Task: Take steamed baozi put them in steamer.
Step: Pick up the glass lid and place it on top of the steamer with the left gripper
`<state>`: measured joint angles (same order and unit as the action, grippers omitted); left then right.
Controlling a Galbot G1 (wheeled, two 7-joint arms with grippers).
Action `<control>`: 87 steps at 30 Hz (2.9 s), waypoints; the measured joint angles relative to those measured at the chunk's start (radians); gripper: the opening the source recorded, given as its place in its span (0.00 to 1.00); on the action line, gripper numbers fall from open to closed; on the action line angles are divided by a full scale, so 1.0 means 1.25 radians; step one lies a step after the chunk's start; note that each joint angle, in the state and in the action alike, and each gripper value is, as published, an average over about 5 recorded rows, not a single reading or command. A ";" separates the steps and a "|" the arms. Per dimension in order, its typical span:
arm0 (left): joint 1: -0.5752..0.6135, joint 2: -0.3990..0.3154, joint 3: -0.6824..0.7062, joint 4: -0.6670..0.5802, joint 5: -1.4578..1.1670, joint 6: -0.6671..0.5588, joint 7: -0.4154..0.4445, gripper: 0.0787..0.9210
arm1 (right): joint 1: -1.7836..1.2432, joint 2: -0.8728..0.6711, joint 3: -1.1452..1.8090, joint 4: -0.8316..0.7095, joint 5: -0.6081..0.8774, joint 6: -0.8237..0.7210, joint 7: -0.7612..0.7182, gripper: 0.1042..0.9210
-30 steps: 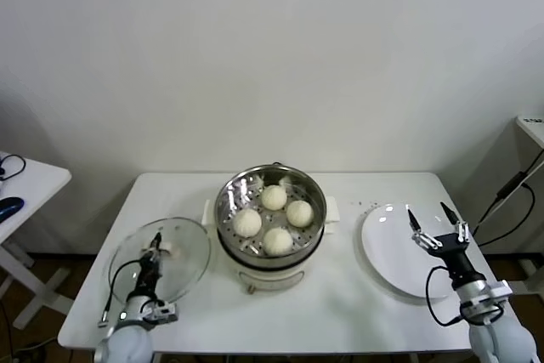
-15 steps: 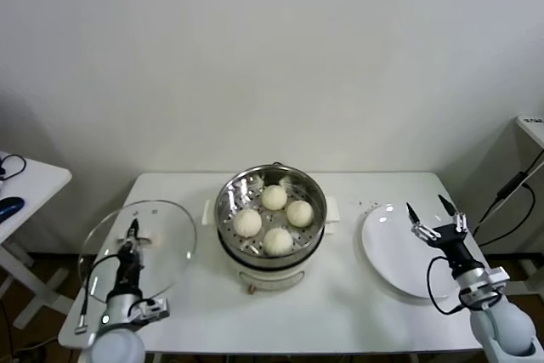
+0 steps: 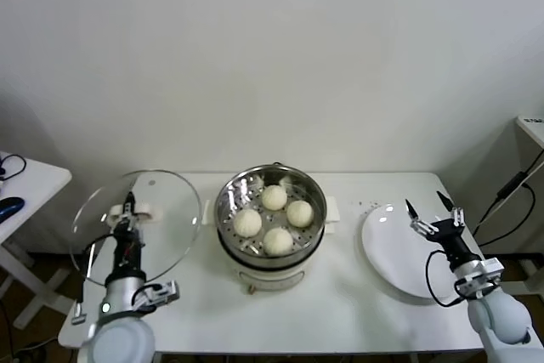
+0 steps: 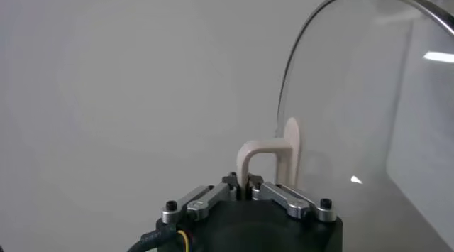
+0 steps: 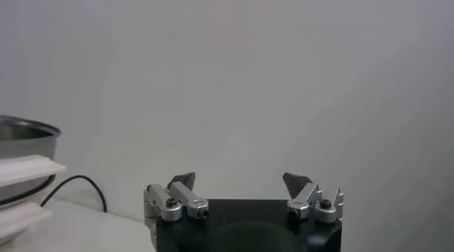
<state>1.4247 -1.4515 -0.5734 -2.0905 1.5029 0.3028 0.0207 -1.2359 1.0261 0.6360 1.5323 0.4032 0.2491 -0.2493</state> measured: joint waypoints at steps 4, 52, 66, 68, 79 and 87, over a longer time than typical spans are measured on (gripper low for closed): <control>-0.017 -0.005 0.046 -0.011 0.010 0.027 0.021 0.09 | 0.005 0.009 0.001 -0.004 -0.011 -0.003 0.000 0.88; -0.247 -0.126 0.403 0.206 0.168 0.121 0.146 0.09 | 0.032 0.042 -0.016 -0.087 -0.042 -0.001 0.013 0.88; -0.280 -0.126 0.421 0.253 0.171 0.125 0.150 0.09 | 0.037 0.051 -0.013 -0.093 -0.050 0.001 0.011 0.88; -0.283 -0.126 0.423 0.256 0.170 0.125 0.150 0.09 | 0.038 0.052 -0.013 -0.095 -0.051 0.002 0.011 0.88; -0.295 -0.126 0.435 0.253 0.171 0.126 0.170 0.09 | 0.039 0.060 -0.008 -0.107 -0.060 0.010 0.003 0.88; -0.302 -0.126 0.444 0.256 0.169 0.139 0.186 0.09 | 0.039 0.062 -0.001 -0.112 -0.062 0.013 0.001 0.88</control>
<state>1.0478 -1.6090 -0.0179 -1.7703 1.7145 0.4766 0.2537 -1.1872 1.1035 0.6343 1.3920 0.3262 0.2656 -0.2485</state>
